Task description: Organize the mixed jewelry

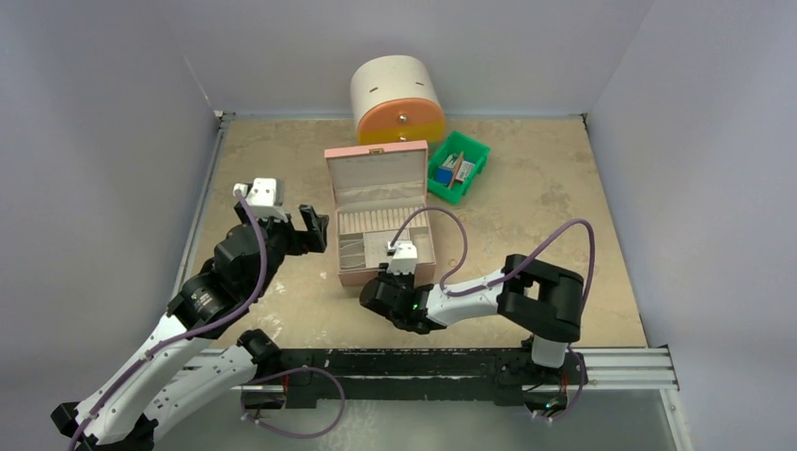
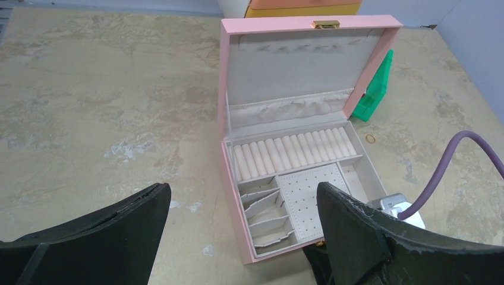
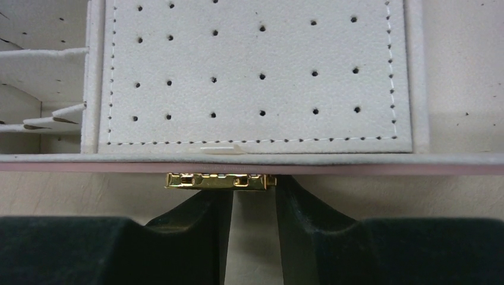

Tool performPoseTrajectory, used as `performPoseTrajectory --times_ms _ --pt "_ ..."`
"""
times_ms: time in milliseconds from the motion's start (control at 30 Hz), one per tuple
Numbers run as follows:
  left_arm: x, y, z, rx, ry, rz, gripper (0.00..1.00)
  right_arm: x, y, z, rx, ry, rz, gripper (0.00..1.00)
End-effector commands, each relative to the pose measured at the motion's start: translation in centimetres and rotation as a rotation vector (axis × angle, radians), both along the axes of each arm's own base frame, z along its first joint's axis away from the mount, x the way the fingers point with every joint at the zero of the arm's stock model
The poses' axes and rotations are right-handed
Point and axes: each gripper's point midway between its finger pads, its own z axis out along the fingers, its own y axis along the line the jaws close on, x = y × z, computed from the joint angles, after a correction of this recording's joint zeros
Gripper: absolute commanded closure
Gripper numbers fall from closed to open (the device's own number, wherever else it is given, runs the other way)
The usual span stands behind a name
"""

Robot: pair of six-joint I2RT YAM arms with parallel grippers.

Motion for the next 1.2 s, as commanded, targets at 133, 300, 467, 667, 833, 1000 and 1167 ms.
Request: performPoseTrajectory --times_ms 133,300,467,667,833,1000,1167 --pt "0.2 0.2 1.1 -0.036 -0.025 0.023 0.07 1.7 0.2 4.0 0.097 -0.131 0.000 0.64" --pt "0.2 0.3 1.0 -0.031 -0.024 0.028 0.07 0.0 0.6 4.8 0.101 -0.057 0.109 0.60" --pt "0.3 0.3 0.9 -0.026 -0.022 0.032 0.07 -2.3 -0.3 5.6 0.112 0.042 0.196 0.60" --pt "0.5 0.3 0.8 -0.016 -0.017 0.034 0.07 -3.9 -2.5 8.4 0.076 0.077 0.265 0.59" --pt "0.5 0.3 0.8 -0.014 -0.017 0.039 0.07 -2.9 -6.1 11.1 0.006 0.065 0.229 0.59" --pt "0.7 0.5 0.7 -0.008 -0.014 0.047 0.07 -0.2 -10.4 12.6 0.008 0.076 0.188 0.58" --pt "0.8 0.6 0.7 -0.007 -0.012 0.052 0.07 1.9 -11.5 12.6 0.009 0.094 0.157 0.58"
